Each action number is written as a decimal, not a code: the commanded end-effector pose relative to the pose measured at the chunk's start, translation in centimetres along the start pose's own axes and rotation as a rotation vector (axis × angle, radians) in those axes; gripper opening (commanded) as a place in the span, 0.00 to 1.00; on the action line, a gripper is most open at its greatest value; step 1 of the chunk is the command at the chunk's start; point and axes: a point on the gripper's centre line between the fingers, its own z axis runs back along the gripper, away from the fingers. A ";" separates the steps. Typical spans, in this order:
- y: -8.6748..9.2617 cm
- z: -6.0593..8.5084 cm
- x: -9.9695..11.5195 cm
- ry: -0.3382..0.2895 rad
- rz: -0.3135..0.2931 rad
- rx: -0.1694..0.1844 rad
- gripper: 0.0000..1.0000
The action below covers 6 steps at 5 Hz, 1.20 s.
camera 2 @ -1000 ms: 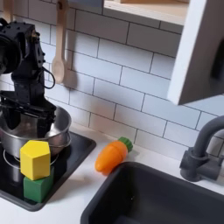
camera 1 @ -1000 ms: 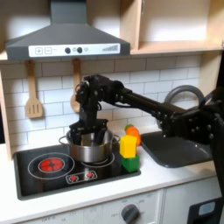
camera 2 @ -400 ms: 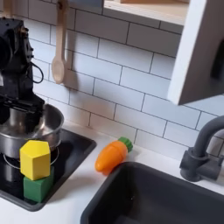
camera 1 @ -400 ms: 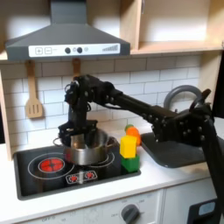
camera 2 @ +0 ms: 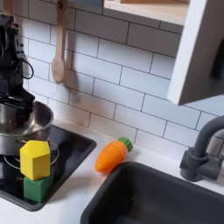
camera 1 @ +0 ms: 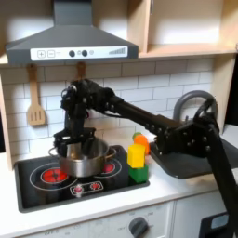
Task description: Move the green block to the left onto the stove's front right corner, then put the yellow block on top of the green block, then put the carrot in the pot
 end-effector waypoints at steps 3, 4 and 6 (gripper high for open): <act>1.0 0.3 0.0 0.004 0.038 0.005 1.00; 0.6 -0.4 -0.7 0.037 0.029 -0.004 1.00; -0.4 0.5 -1.8 0.046 0.048 -0.038 1.00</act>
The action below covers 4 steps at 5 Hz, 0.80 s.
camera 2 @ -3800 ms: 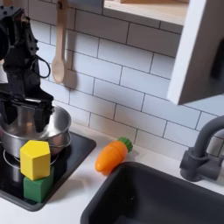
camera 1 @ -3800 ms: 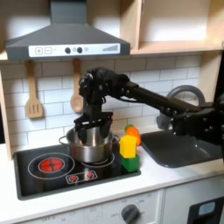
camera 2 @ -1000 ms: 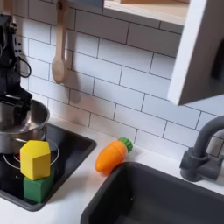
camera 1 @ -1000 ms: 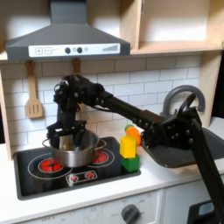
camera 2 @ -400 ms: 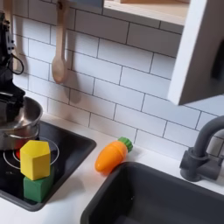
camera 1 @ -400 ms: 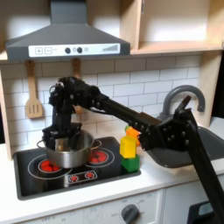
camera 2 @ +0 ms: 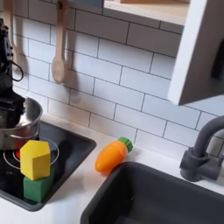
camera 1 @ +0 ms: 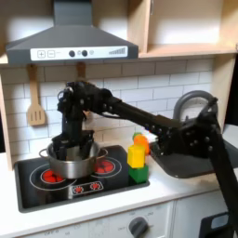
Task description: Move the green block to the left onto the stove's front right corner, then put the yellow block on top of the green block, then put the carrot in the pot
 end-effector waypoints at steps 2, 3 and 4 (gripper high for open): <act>-2.4 -0.4 -0.7 0.027 -0.003 -0.034 1.00; -2.7 0.1 -0.8 0.019 0.009 -0.033 1.00; -3.5 -0.2 -1.1 0.032 0.001 -0.043 1.00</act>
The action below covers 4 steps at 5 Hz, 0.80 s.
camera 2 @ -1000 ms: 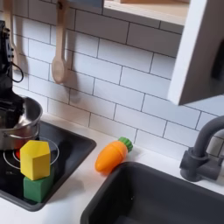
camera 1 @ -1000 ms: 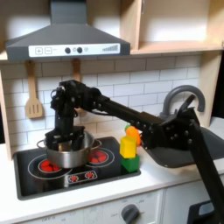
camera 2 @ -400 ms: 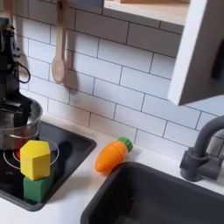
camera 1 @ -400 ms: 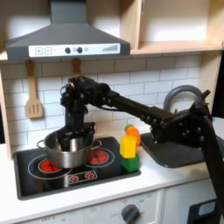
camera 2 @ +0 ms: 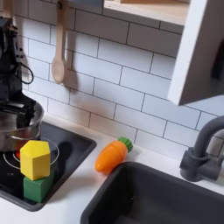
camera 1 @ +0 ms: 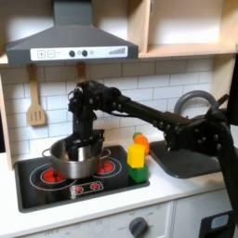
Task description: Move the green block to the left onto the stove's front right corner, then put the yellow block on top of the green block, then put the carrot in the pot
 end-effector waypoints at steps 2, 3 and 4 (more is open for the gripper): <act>-1.7 0.2 -1.0 0.009 -0.018 -0.016 1.00; -2.3 -0.1 -1.1 0.017 -0.022 -0.022 1.00; -2.6 0.3 -1.4 0.014 -0.025 -0.027 1.00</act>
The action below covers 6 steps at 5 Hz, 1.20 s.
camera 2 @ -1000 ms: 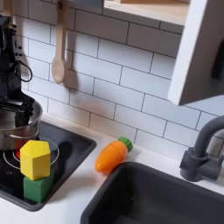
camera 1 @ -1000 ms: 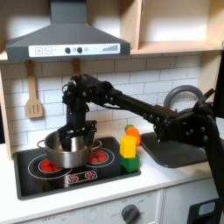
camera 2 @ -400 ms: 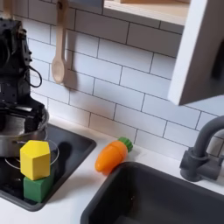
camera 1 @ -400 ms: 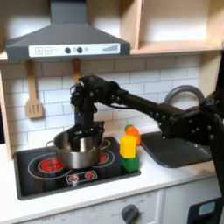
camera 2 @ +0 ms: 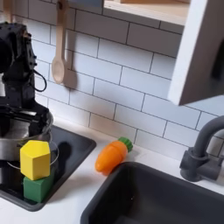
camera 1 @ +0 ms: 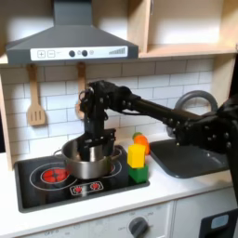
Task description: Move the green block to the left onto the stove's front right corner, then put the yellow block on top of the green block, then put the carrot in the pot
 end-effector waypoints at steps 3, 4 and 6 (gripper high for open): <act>0.1 1.2 0.5 -0.033 -0.002 -0.006 1.00; -0.3 2.4 0.5 -0.048 -0.017 -0.015 1.00; -1.3 2.8 -0.5 -0.021 -0.057 -0.067 1.00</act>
